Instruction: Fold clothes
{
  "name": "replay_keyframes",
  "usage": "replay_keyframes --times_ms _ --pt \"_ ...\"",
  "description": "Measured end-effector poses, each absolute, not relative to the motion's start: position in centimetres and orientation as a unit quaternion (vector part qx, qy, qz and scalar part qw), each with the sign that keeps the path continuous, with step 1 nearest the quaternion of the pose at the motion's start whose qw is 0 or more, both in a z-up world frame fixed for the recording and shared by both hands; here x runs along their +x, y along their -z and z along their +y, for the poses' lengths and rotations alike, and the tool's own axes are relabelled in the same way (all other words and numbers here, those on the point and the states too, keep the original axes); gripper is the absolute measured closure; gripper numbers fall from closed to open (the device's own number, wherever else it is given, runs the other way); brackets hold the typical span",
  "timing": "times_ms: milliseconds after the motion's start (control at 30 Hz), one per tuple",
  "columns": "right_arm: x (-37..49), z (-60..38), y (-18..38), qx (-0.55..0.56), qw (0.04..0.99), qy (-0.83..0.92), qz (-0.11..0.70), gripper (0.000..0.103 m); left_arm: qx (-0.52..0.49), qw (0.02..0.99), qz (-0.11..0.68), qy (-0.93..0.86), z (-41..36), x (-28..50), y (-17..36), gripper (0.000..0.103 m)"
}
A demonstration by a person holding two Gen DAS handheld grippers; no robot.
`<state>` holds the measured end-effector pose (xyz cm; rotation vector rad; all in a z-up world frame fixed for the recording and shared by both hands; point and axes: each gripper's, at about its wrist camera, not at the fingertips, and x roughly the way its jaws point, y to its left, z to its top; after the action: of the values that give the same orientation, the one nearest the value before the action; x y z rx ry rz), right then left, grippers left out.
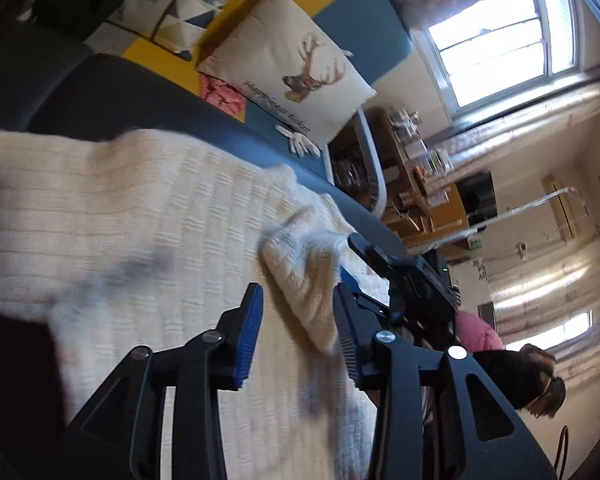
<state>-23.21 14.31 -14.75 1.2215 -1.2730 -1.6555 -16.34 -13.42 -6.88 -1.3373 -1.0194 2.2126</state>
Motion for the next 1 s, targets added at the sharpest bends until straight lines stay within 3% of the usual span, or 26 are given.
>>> replay_keyframes --times_ms 67,100,533,1000 --pt "-21.9 11.1 13.4 0.471 0.446 0.615 -0.448 0.062 -0.474 0.165 -0.369 -0.782 -15.1 -16.0 7.7 0.059" --pt "-21.6 10.8 12.6 0.467 0.448 0.631 -0.428 0.062 -0.477 0.162 -0.373 -0.780 -15.6 -15.8 8.3 0.059" --pt "-11.5 21.8 12.5 0.467 0.296 0.726 -0.409 0.061 -0.519 0.154 -0.433 -0.721 -17.1 -13.6 14.1 0.059" --pt "-9.5 26.5 12.0 0.431 0.247 0.755 -0.427 0.062 -0.500 0.124 -0.534 -0.670 -14.8 -13.3 15.4 0.059"
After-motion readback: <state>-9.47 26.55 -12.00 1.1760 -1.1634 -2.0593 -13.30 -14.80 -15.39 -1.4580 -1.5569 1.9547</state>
